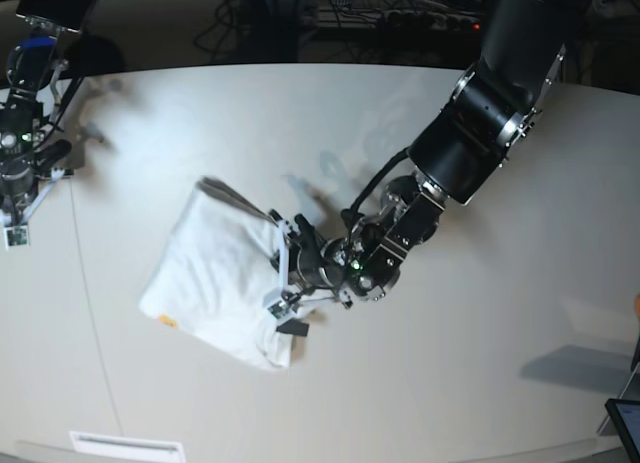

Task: Fold the T-shirt properly
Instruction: 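Slide the folded bundle with both grippers toward the right arm's side, then press and smooth the folded shirt edges with both grippers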

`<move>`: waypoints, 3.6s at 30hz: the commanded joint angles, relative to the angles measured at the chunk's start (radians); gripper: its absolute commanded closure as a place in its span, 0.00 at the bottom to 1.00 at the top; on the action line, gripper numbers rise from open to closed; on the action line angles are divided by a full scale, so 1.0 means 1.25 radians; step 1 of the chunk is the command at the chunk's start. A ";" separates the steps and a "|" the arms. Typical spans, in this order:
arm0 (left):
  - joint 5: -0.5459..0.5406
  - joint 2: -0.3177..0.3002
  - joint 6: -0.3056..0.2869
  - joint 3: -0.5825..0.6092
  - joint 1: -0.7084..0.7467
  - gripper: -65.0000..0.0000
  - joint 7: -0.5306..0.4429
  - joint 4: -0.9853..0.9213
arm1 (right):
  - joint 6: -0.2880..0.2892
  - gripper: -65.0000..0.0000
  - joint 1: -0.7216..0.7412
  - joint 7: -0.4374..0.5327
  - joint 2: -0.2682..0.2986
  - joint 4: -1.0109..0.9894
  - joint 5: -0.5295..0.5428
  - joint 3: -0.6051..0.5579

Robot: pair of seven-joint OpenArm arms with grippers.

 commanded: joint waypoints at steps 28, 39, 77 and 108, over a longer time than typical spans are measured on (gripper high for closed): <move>0.295 0.147 0.016 -0.282 -0.114 1.00 -0.164 -0.147 | 0.184 1.00 0.046 0.047 0.014 0.046 -0.004 -0.055; 0.466 0.075 0.015 -0.567 0.123 1.00 0.008 0.360 | 0.187 1.00 0.208 0.045 0.014 0.019 -0.005 -0.243; 0.475 0.017 0.013 -0.811 0.570 1.00 0.018 0.652 | 0.152 1.00 0.568 0.196 -0.014 -0.798 -0.004 -0.344; 0.468 0.093 0.013 -0.642 0.413 1.00 0.012 0.535 | 0.146 1.00 0.120 -0.233 -0.012 -0.002 -0.004 -0.231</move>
